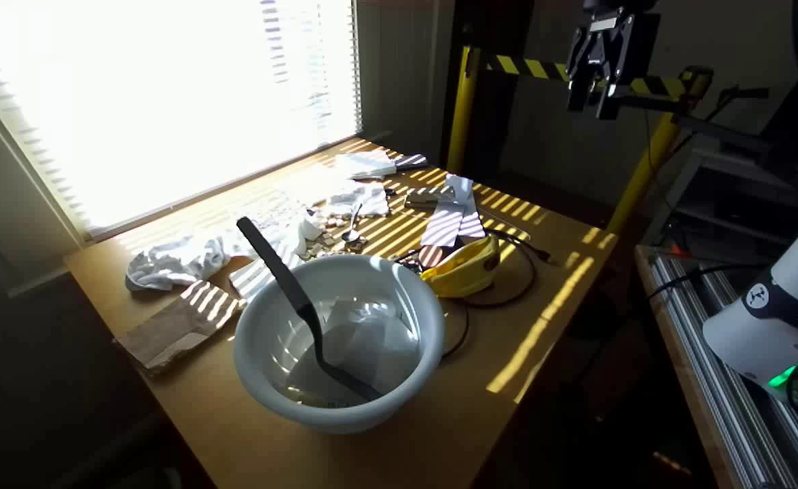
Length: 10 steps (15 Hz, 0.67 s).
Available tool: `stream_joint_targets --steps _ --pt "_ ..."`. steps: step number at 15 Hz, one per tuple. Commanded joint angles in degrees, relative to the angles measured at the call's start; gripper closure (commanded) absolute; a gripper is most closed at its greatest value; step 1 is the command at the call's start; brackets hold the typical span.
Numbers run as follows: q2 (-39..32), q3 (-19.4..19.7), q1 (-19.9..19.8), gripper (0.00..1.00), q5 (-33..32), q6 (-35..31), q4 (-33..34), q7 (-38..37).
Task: Open up the case, then place two white objects inside
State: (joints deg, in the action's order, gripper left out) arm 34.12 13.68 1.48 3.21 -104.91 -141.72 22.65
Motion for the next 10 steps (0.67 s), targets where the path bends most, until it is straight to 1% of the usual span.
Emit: stream_joint_targets --steps 1,3,5,7,10 --pt "-0.17 -0.91 -1.07 0.00 0.52 0.14 0.11 0.47" --pt "-0.40 0.30 -0.15 0.00 -0.36 -5.93 -1.82 6.63" --pt "-1.61 1.60 1.19 0.00 1.18 -9.99 -3.93 12.10" --pt "-4.87 2.78 2.17 0.00 2.77 -13.85 -5.76 16.34" --pt "-11.23 3.84 3.07 0.00 6.37 -17.17 -6.99 21.75"
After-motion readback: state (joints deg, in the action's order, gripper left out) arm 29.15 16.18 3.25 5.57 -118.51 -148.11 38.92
